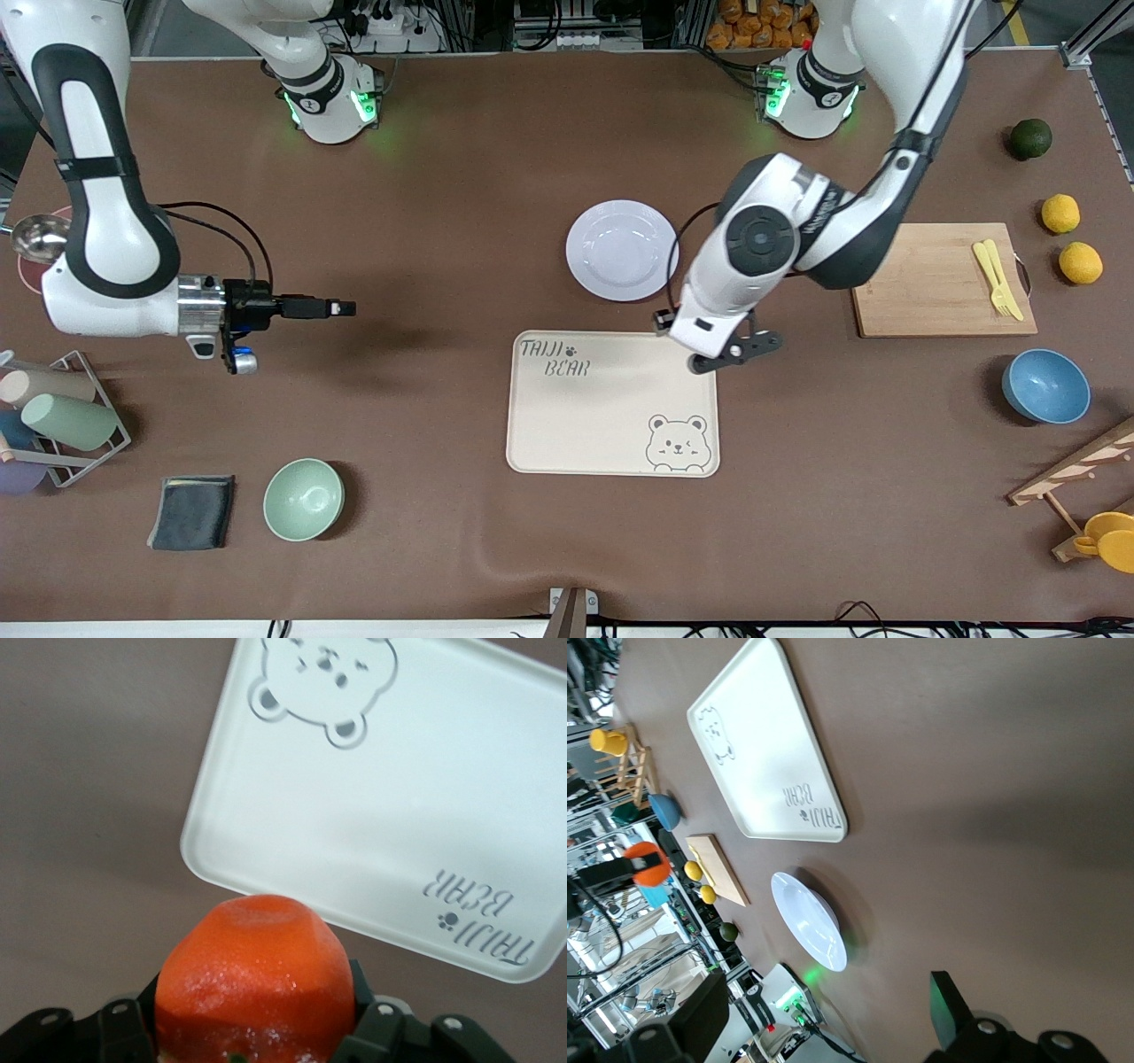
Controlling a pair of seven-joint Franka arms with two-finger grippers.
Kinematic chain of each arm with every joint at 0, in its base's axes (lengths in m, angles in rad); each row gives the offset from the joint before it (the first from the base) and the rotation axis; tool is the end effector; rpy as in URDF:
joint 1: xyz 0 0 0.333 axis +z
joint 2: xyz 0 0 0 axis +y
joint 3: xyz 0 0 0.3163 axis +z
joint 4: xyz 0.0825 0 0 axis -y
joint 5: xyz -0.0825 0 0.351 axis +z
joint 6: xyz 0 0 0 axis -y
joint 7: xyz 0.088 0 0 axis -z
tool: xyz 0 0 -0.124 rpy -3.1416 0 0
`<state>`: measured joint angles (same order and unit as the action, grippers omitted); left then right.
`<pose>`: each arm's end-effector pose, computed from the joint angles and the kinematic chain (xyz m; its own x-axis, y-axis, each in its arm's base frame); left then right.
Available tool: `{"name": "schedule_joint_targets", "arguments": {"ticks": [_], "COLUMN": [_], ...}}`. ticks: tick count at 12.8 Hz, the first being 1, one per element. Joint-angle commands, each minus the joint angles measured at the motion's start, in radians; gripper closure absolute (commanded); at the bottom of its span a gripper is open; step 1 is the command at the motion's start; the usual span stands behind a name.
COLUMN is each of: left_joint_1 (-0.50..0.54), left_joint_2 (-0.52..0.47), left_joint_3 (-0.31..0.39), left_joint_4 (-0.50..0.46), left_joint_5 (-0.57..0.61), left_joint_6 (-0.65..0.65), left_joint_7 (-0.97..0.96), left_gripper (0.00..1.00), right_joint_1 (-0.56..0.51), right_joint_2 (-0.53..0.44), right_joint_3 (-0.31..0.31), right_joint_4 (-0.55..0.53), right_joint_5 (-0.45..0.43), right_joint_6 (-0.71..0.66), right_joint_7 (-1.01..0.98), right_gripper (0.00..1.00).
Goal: Place orange and plate with both arms
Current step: 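Carry the orange with the left gripper while the right gripper reaches the plate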
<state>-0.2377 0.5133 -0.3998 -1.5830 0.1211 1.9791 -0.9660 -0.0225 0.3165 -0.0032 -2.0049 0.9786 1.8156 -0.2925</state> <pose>0.5432 -0.3483 0.3504 0.9445 0.3087 -0.1125 0.3093 -0.9509 -0.0129 0.5384 0.0684 0.3096 0.9298 -0.0557 -0.3639 -0.3258 -0.5851 -0.7427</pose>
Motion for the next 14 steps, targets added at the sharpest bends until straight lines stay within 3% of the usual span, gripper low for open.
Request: {"name": "schedule_joint_targets", "arguments": {"ticks": [1,7,14], "left_joint_1": [-0.075,-0.167,-0.258], "left_joint_2": [0.051,0.134,0.198], "left_joint_3": [0.006,0.003,0.004], "left_joint_4": [0.061,0.015,-0.061], "left_joint_5": [0.003,-0.011,-0.024], "left_joint_6": [-0.034,-0.111,-0.111], "left_joint_7": [-0.086,-0.244,-0.293], "left_gripper": [1.0,1.0,1.0], "right_joint_1": [0.041,0.125,0.26], "right_joint_2": [-0.022,-0.019,-0.011], "right_joint_3": [0.0,0.0,-0.001], "right_joint_4": [-0.07,-0.153,-0.238], "right_joint_5": [0.072,0.182,0.379], "right_joint_6": [0.069,0.171,0.278], "right_joint_7": [-0.072,-0.181,-0.346], "right_gripper": [0.0,0.0,0.0]}}
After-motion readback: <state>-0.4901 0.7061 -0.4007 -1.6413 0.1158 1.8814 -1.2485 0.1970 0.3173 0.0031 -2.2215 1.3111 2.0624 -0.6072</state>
